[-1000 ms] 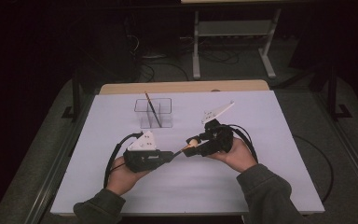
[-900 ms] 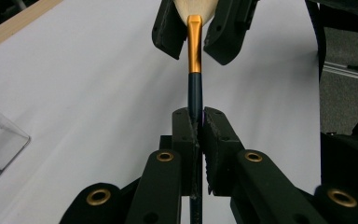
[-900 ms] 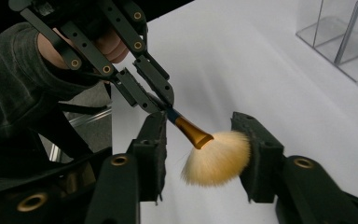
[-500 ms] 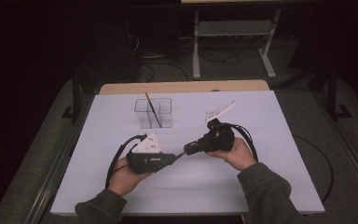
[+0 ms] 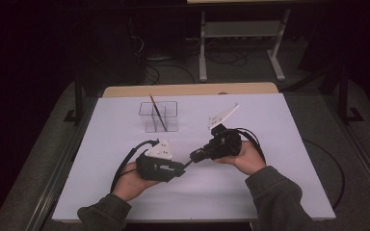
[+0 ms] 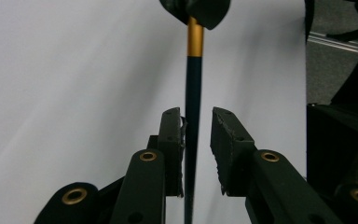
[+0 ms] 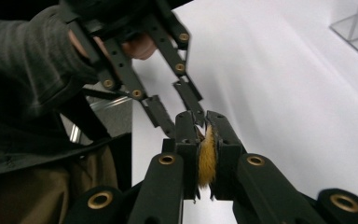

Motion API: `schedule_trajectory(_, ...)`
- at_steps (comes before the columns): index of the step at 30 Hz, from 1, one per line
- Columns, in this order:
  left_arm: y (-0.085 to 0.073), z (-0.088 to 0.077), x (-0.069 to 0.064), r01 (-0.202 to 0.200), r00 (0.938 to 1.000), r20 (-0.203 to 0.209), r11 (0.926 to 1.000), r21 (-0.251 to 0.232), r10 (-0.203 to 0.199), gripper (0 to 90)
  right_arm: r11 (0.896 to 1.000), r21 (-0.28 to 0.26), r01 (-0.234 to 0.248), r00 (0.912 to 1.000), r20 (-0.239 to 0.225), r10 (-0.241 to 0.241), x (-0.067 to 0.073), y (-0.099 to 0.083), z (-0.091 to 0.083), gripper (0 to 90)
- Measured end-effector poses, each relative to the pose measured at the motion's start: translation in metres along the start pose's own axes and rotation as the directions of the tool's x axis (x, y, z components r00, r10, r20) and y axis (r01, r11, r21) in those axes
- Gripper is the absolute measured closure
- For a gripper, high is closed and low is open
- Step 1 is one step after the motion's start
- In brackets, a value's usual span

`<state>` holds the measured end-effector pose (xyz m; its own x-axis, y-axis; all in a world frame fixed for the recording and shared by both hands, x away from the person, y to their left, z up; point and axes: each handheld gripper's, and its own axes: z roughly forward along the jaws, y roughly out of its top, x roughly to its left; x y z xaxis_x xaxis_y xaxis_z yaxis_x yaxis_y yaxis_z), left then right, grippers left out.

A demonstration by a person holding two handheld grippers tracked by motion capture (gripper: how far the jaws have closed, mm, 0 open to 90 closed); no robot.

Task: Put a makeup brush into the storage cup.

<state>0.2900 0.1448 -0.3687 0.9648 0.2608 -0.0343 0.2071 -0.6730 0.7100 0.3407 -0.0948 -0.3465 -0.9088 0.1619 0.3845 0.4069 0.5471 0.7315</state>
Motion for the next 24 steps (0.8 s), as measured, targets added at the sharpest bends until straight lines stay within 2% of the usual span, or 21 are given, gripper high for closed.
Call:
schedule_trajectory(1, 0.001, 0.001, 0.001, -0.008, 0.9999, 0.011, 0.9999, 0.011, 0.008, 74.0, 1.0, 0.01, 0.007, 1.0, 0.006, -0.007, 0.002, 0.001, 0.0, 83.2)
schedule_trajectory(2, 0.002, 0.002, 0.0, 0.005, 0.9998, 0.02, 0.9999, 0.01, -0.005, 75.4, 0.999, 0.025, 0.026, 0.9995, 0.015, -0.026, 0.003, 0.002, 0.001, 83.2)
schedule_trajectory(4, 0.003, 0.003, -0.001, -0.006, 0.9998, 0.019, 0.9998, 0.017, 0.006, 81.3, 0.999, 0.028, 0.037, 0.9992, 0.016, -0.038, 0.006, 0.004, 0.001, 83.2)
schedule_trajectory(7, 0.003, 0.003, -0.001, -0.003, 0.9997, 0.026, 0.9999, 0.015, 0.003, 83.0, 0.998, 0.026, 0.057, 0.9982, 0.017, -0.057, 0.009, 0.004, 0.002, 83.1)
schedule_trajectory(8, 0.003, 0.002, -0.001, 0.009, 0.9996, 0.027, 1.0, 0.003, -0.009, 83.2, 0.997, 0.02, 0.074, 0.9969, 0.024, -0.075, 0.009, 0.004, 0.001, 82.5)
schedule_trajectory(9, 0.003, 0.002, 0.0, 0.019, 0.9994, 0.03, 0.9996, -0.018, -0.019, 83.3, 0.997, 0.008, 0.072, 0.997, 0.029, -0.072, 0.01, 0.004, 0.001, 81.5)
schedule_trajectory(12, 0.001, -0.002, 0.002, 0.049, 0.9983, 0.034, 0.9962, -0.072, -0.047, 83.5, 0.998, -0.048, 0.05, 0.9979, 0.044, -0.048, 0.01, 0.002, -0.002, 65.5)
schedule_trajectory(13, 0.0, -0.004, 0.004, 0.047, 0.9984, 0.034, 0.9955, -0.082, -0.044, 83.6, 0.997, -0.059, 0.045, 0.998, 0.047, -0.042, 0.01, 0.001, -0.003, 64.6)
schedule_trajectory(14, -0.001, -0.005, 0.004, 0.061, 0.9978, 0.033, 0.9933, -0.098, -0.058, 83.6, 0.997, -0.071, 0.038, 0.9984, 0.044, -0.035, 0.009, -0.001, -0.003, 63.0)
schedule_trajectory(15, -0.001, -0.006, 0.006, 0.066, 0.9976, 0.029, 0.9918, -0.109, -0.063, 83.6, 0.995, -0.083, 0.048, 0.9978, 0.05, -0.044, 0.008, -0.002, -0.002, 61.1)
schedule_trajectory(17, -0.002, -0.007, 0.007, 0.091, 0.9957, 0.028, 0.9877, -0.127, -0.088, 83.6, 0.995, -0.088, 0.038, 0.9981, 0.052, -0.033, 0.007, -0.004, 0.0, 61.8)
schedule_trajectory(21, -0.002, -0.005, 0.008, 0.091, 0.9958, 0.023, 0.9875, -0.128, -0.089, 83.6, 0.992, -0.117, 0.044, 0.9979, 0.053, -0.038, 0.007, -0.005, 0.001, 68.2)
schedule_trajectory(24, 0.0, -0.002, 0.007, 0.095, 0.9953, 0.029, 0.9868, -0.131, -0.092, 83.6, 0.989, -0.139, 0.055, 0.9975, 0.052, -0.048, 0.007, -0.004, 0.001, 79.1)
